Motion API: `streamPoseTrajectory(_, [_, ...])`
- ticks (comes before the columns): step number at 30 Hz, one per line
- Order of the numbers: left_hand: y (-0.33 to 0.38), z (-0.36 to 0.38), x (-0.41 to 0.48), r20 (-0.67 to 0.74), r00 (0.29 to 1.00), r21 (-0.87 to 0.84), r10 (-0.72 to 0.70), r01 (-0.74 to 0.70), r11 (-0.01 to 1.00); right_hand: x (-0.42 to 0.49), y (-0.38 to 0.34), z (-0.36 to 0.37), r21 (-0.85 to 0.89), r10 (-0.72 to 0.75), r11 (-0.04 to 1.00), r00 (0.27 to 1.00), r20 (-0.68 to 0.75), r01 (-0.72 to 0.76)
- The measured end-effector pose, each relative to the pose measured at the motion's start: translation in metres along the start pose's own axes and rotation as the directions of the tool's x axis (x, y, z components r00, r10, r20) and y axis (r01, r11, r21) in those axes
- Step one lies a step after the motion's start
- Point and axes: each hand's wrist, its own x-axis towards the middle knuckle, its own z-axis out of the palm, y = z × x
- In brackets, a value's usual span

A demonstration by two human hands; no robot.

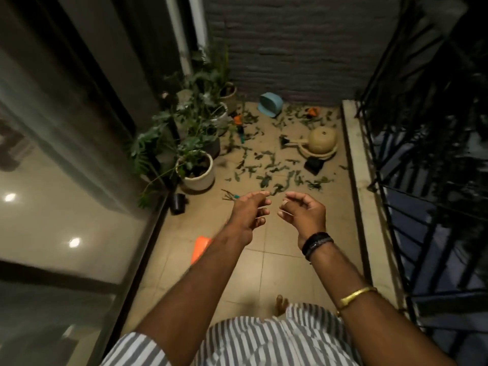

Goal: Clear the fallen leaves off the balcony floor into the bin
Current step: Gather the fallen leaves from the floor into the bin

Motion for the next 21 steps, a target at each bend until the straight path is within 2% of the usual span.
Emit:
streamPoseTrajectory(9, [0.027, 0.155, 0.112, 0.143, 0.983, 0.127, -0.111, 0.093, 0.988, 0.141, -0.070, -0.085, 0.061, 0.004, 0.998, 0.971, -0.239, 0.011])
streamPoseTrajectory(21, [0.094, 0.301, 0.314, 0.212, 0.947, 0.260, -0.242, 0.184, 0.948, 0.355, -0.138, -0.115, 0.173, 0.088, 0.985, 0.914, -0.396, -0.020])
